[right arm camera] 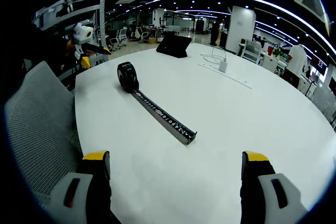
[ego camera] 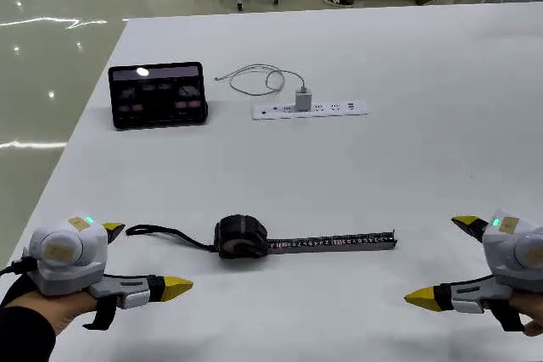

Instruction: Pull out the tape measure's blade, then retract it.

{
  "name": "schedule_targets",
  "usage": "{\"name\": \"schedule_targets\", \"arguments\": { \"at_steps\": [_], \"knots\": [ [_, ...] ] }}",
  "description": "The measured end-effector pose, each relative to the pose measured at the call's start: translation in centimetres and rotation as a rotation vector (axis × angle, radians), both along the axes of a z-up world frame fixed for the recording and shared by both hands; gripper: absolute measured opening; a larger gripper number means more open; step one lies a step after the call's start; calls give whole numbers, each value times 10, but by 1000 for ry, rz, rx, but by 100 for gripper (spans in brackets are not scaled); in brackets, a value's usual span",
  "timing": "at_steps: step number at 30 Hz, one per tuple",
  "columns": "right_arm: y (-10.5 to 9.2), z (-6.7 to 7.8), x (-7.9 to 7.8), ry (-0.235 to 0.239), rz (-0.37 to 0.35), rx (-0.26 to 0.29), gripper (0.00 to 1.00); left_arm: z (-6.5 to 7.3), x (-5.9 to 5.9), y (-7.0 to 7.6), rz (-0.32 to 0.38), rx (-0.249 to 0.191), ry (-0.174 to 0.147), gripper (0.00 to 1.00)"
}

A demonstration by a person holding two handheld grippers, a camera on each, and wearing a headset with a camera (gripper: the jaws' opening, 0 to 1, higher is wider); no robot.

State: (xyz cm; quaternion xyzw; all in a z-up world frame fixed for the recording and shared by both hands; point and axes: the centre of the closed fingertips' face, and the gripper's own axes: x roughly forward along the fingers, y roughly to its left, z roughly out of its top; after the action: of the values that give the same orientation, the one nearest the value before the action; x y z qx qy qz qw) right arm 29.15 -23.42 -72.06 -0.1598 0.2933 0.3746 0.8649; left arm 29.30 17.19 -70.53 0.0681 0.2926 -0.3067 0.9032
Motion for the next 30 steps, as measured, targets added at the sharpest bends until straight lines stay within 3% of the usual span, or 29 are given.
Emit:
{"name": "schedule_targets", "arguments": {
  "at_steps": [3,7,10,19,24,30],
  "knots": [
    [-3,3,-11,-2,-23,9,100,-1,-3,2,12,-6,-8,100],
    [-8,8,-23,1,-41,16,100,9,-7,6,14,1,-70,100],
    [-15,13,-29,-10,-55,24,100,14,-12,10,28,-15,-74,100],
    [-30,12,-37,2,-71,37,100,-1,-31,18,58,-19,-9,100],
    [-39,9,-40,3,-75,30,100,3,-34,12,68,-35,-21,100],
    [-52,9,-43,31,-104,45,100,3,-36,6,57,-18,-23,100]
  ]
}}
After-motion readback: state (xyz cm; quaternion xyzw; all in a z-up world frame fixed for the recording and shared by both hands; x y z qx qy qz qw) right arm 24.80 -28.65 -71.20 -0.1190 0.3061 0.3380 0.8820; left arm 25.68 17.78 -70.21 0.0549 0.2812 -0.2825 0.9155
